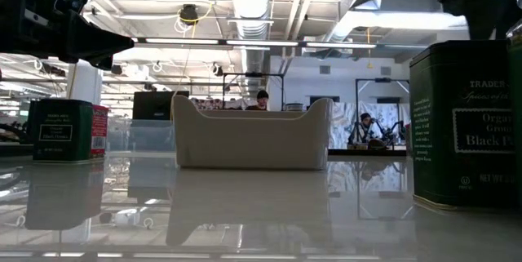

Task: Sort spices by type
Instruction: Put the middle green seasoning bottle into the black bin

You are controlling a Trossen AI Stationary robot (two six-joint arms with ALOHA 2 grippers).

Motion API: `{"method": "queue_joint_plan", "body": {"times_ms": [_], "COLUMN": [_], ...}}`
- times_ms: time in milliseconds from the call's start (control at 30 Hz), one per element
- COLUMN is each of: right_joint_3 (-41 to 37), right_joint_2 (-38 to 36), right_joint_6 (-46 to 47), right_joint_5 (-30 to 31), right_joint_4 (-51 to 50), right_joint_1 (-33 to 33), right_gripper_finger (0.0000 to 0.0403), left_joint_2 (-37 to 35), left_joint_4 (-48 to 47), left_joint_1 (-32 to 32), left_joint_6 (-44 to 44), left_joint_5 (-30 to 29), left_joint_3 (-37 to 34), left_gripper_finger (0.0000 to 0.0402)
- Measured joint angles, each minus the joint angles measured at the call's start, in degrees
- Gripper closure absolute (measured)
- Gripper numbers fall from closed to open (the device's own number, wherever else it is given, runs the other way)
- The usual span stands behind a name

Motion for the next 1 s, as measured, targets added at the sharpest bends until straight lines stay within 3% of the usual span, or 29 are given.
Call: {"method": "queue_joint_plan", "body": {"times_ms": [333, 1000], "right_joint_3": [-6.89, -14.18], "right_joint_2": [0.03, 0.01], "right_joint_6": [-1.68, 2.35], "right_joint_5": [-8.77, -15.04], "right_joint_4": [0.38, 4.35], "right_joint_1": [0.01, 0.03], "right_gripper_finger": [0.0112, 0.0112], "left_joint_2": [0.01, 0.0], "left_joint_4": [0.0, 0.0], "left_joint_1": [0.01, 0.01], "left_joint_6": [0.0, 0.0], "left_joint_5": [0.0, 0.02], "left_joint_3": [0.0, 0.0], "left_gripper_finger": [0.0401, 0.0401]}}
